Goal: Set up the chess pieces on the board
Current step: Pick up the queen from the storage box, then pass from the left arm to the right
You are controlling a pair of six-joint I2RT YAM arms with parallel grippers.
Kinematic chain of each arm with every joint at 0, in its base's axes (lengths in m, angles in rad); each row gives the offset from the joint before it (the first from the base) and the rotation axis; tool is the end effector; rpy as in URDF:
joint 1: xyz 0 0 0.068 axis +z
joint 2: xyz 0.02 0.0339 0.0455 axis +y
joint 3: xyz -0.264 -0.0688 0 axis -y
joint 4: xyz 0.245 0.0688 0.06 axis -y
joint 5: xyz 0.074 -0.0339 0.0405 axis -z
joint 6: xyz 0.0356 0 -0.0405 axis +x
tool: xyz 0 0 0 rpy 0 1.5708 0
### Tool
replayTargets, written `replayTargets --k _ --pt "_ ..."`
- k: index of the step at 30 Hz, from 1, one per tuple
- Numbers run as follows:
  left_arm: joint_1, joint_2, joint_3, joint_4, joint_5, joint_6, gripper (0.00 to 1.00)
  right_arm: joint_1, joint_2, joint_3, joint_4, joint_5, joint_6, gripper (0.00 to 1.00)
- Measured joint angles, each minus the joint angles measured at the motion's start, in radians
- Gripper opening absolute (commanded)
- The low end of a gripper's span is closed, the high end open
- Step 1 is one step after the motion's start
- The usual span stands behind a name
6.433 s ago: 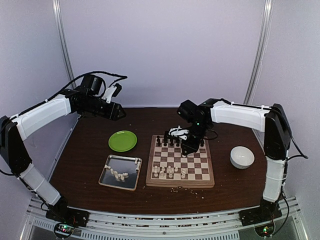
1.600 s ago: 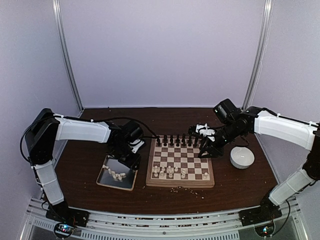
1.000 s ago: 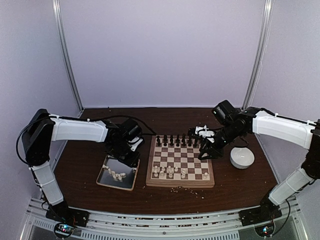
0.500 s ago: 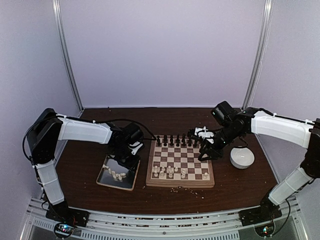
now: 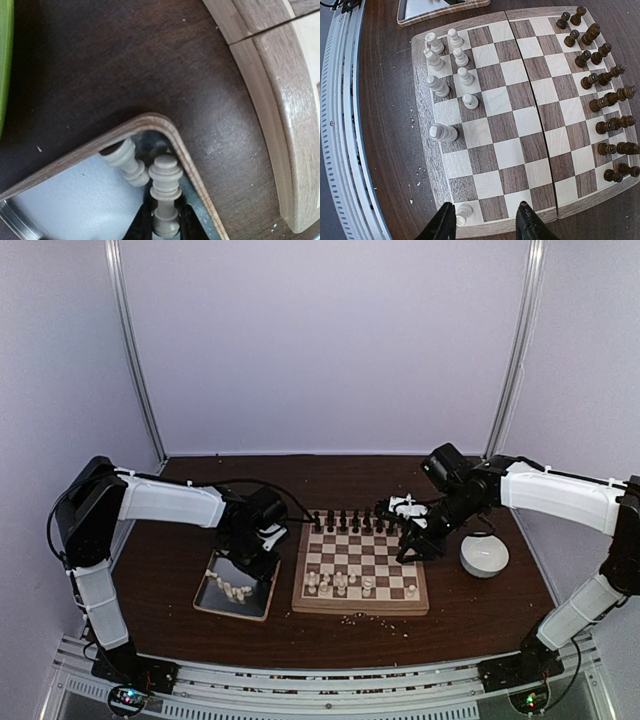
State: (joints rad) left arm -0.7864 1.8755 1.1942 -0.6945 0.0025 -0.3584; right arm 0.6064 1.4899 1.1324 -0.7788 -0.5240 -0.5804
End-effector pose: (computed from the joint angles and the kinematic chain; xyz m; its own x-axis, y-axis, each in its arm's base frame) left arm 0.2461 -0.2468 0.1501 -0.8974 0.4026 -0.1806 0.4201 0.9048 -0.0703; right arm 0.2309 0.1818 0.2520 -0.2578 -0.7566 -0.6009 -0.9661 0.2111 0.1487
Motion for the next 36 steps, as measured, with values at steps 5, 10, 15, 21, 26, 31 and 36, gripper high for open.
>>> replayTargets --k 5,10,15,21,26,31,36 --pt "0.0 -0.037 -0.009 -0.022 -0.013 0.032 0.08 0.0 0.01 0.0 -0.003 0.0 0.0 0.41" --pt "0.021 -0.166 -0.081 0.024 0.051 0.056 0.07 0.0 0.026 0.002 -0.006 -0.005 0.002 0.41" --pt "0.068 -0.268 -0.209 0.174 0.16 0.067 0.1 0.0 0.031 0.005 -0.011 -0.018 0.011 0.42" --pt "0.069 -0.37 -0.34 0.441 0.331 0.056 0.11 -0.002 0.031 0.092 -0.019 -0.116 0.097 0.48" --pt "0.035 -0.383 -0.321 0.634 0.422 0.029 0.12 -0.008 0.105 0.306 -0.054 -0.246 0.183 0.54" --pt "-0.04 -0.361 -0.235 0.735 0.458 0.018 0.13 -0.01 0.267 0.522 -0.139 -0.398 0.245 0.6" --pt "-0.093 -0.32 -0.158 0.797 0.478 0.016 0.13 -0.003 0.349 0.57 -0.204 -0.499 0.302 0.61"
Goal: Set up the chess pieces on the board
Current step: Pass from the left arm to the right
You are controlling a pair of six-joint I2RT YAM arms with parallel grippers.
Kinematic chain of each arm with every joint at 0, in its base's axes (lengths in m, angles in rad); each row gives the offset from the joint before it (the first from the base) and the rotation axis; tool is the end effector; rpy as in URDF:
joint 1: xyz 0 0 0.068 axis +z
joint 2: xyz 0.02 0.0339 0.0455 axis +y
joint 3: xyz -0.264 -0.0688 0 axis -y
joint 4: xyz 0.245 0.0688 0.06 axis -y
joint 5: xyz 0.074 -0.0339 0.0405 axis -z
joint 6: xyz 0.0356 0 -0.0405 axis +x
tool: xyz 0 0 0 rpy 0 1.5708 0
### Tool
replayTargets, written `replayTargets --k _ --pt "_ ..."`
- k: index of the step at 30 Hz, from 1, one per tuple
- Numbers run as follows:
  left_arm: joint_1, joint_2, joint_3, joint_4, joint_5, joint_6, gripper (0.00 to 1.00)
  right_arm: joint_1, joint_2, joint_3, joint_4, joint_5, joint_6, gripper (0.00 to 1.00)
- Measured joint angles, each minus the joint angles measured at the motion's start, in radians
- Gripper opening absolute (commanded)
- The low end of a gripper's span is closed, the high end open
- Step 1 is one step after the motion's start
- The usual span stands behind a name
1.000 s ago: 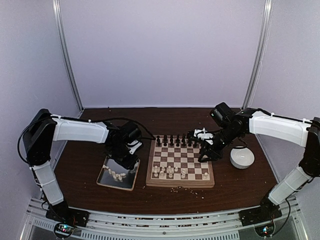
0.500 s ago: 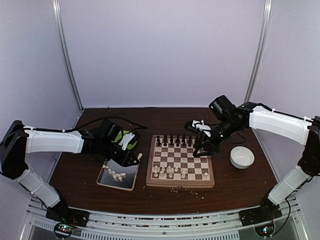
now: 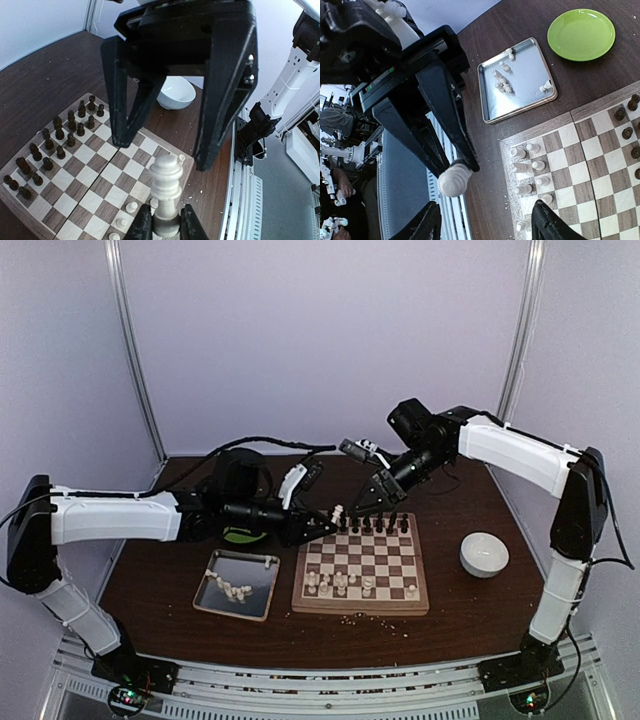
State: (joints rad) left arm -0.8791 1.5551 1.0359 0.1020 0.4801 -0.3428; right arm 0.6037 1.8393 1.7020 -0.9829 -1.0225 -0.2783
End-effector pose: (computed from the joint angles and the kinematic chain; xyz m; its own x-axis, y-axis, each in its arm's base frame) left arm 0.2137 -0.2838 0.2652 -0.5636 0.2131 -0.7981 0.8101 0.3314 -0.4836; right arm 0.2966 0.2414 0.3106 -0.5472 -0.5513 -0.6298 -0.7823 0.0693 0.6190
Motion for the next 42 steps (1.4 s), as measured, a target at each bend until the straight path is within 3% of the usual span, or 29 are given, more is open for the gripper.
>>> replayTargets --k 9,25,32,35,42 --pt "-0.022 0.037 0.023 0.01 0.016 0.0 0.14 0.036 0.0 -0.003 -0.011 -0.055 0.053 0.53" --pt "-0.034 0.051 0.039 0.002 0.022 0.001 0.14 0.037 0.0 -0.019 0.023 -0.098 0.098 0.24" --pt "-0.037 0.051 0.04 -0.002 0.016 0.008 0.22 0.036 0.002 -0.026 0.031 -0.091 0.097 0.1" --pt "-0.038 0.051 0.042 -0.011 0.0 0.014 0.32 0.036 0.001 -0.027 0.032 -0.082 0.088 0.09" --pt "-0.036 0.049 0.058 -0.087 -0.06 0.04 0.41 0.033 -0.007 -0.044 0.037 -0.031 0.053 0.09"
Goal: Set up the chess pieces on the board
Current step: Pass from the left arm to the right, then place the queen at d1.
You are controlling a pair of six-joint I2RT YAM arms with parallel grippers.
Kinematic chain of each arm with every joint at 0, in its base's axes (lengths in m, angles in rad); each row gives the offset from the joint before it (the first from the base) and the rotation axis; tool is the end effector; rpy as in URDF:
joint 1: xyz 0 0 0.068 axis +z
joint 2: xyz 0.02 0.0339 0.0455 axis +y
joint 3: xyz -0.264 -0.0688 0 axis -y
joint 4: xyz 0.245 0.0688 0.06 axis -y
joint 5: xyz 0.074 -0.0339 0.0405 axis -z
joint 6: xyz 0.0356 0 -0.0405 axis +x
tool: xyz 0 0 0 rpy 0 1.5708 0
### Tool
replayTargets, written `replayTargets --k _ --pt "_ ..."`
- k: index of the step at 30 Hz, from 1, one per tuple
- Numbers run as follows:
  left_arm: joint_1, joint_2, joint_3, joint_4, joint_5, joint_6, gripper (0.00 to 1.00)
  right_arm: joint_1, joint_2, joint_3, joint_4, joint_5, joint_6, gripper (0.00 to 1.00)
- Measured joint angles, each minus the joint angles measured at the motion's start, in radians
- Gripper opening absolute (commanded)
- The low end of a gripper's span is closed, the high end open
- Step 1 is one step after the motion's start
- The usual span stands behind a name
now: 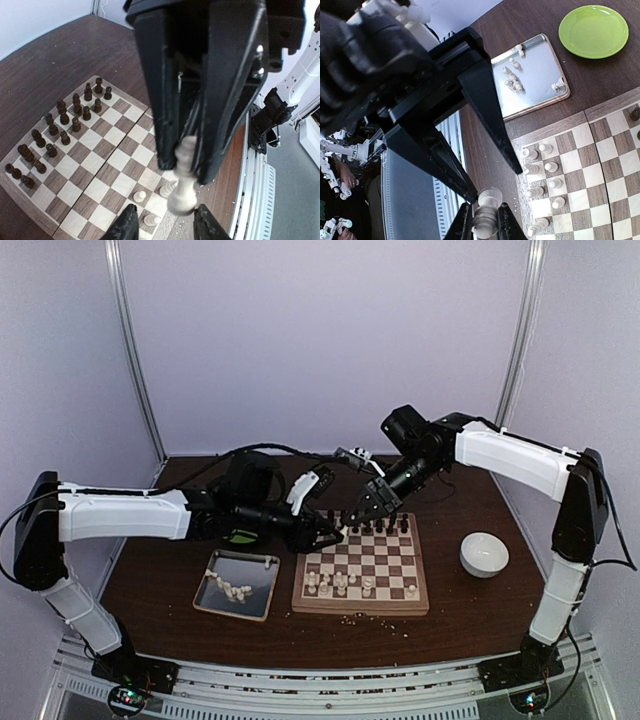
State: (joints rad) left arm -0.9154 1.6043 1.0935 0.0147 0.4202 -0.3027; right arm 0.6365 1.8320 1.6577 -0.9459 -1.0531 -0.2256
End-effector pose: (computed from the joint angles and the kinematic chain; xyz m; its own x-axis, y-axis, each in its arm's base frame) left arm 0.2113 -0.2987 0.2592 -0.5579 0.2791 -0.7816 0.8132 0.3722 -0.4475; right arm 0.2870 0.2506 0.3027 -0.5717 -0.5602 -0.5994 -0.7452 0.0490 0.6650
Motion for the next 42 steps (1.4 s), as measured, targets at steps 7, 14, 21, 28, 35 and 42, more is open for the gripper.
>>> replayTargets --k 7,14,21,28,35,42 --pt "0.096 -0.065 0.054 -0.243 -0.035 0.105 0.45 -0.008 -0.126 -0.101 0.047 0.122 -0.053 0.09" --pt "0.303 -0.136 0.245 -0.462 -0.148 0.209 0.45 0.051 -0.209 -0.219 0.121 0.293 -0.138 0.09" --pt "0.5 -0.133 0.281 -0.457 -0.327 0.254 0.42 0.175 -0.209 -0.318 0.177 0.455 -0.225 0.08" --pt "0.631 -0.143 0.156 -0.428 -0.312 0.204 0.42 0.251 -0.209 -0.4 0.227 0.556 -0.273 0.07" --pt "0.623 -0.148 0.156 -0.42 -0.284 0.188 0.42 0.286 -0.18 -0.409 0.264 0.609 -0.278 0.07" --pt "0.623 -0.148 0.156 -0.42 -0.274 0.177 0.42 0.289 -0.135 -0.407 0.268 0.649 -0.28 0.07"
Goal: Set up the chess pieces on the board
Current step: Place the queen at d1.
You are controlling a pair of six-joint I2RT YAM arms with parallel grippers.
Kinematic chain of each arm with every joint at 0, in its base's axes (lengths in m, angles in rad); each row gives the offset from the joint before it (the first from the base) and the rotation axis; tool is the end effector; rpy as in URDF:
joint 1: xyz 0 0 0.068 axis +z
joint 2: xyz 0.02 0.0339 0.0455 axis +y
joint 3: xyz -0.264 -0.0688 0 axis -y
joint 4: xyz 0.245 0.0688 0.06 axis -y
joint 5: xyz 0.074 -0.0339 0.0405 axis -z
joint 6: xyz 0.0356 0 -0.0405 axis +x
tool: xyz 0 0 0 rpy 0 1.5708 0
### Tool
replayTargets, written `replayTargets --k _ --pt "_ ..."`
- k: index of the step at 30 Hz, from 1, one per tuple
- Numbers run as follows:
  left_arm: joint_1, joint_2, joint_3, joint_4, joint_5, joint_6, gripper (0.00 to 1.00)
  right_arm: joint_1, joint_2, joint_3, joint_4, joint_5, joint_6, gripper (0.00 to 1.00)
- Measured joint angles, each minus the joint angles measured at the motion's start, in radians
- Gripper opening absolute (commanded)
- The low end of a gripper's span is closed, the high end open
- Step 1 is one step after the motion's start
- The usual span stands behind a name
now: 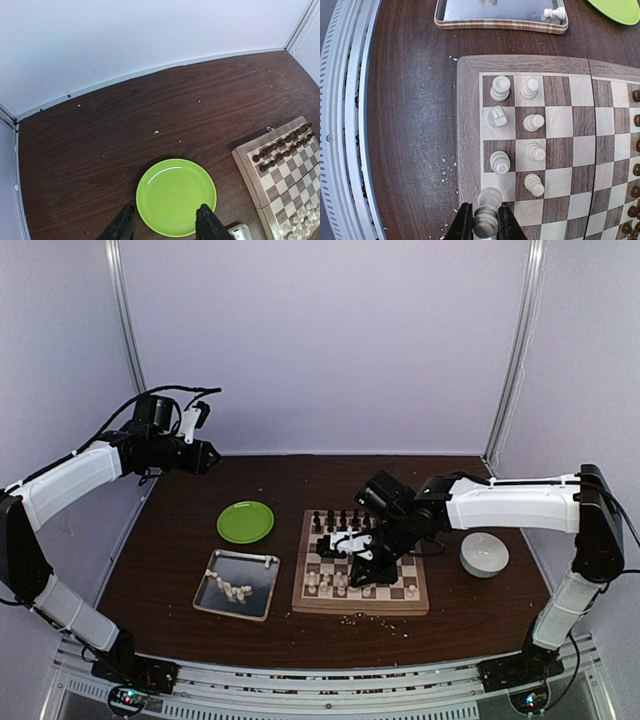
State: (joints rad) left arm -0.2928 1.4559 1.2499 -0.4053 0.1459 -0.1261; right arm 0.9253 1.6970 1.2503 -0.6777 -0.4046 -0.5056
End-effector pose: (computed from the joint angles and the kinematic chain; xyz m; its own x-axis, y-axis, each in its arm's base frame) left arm 0.3157 -0.1006 0.3217 -0.5954 0.0495 -0.8019 0.3273 0.9265 -0.1858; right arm 0.1971 0.2850 0.2274 -0.0696 -0.8325 -0.5497 -0.9947 0.0161 0.1016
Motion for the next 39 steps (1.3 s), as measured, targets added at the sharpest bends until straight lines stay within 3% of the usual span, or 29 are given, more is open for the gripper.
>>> replayTargets --k 31,39 --pt "0.0 0.003 0.005 -0.015 0.053 -0.016 0.42 0.0 0.091 0.021 -0.002 0.031 -0.004 0.09" --pt "0.0 0.004 0.006 -0.015 0.06 -0.018 0.42 0.0 0.102 0.023 -0.002 0.042 -0.003 0.18"
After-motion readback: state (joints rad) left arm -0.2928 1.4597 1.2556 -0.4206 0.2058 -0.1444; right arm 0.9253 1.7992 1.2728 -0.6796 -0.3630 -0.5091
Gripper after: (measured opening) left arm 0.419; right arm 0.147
